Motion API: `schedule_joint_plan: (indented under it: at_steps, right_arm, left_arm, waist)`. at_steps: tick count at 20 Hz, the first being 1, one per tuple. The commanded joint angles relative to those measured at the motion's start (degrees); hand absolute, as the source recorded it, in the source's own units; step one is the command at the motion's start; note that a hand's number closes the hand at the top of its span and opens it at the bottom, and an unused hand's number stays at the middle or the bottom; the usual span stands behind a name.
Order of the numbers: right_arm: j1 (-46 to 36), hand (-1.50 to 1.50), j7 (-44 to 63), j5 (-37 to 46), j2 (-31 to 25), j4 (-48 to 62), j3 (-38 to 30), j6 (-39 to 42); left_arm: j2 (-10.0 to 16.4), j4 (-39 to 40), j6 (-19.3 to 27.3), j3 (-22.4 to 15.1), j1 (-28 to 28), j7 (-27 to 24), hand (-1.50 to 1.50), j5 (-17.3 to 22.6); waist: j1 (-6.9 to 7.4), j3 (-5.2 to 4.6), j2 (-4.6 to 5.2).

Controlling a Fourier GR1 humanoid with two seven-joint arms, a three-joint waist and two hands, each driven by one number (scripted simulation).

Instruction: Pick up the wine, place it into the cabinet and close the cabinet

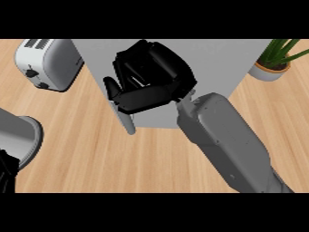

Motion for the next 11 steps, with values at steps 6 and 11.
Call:
schedule_joint_plan:
  at_steps: [6, 11]
  right_arm:
    - [-1.2, 1.50, -2.3, 0.4, -7.0, 10.9, -7.3, 4.2]
    - [-2.6, 1.50, -3.0, 0.7, -7.1, 11.9, -8.4, 3.8]
  left_arm:
    - [0.1, 1.1, -1.5, 0.7, -0.2, 0.3, 1.50, 0.3]
    - [-0.7, -0.1, -1.2, -0.4, -0.5, 0.5, 1.50, -0.6]
  waist:
    - [0.11, 0.37, 2.30]
    - [0.24, 0.36, 2.27]
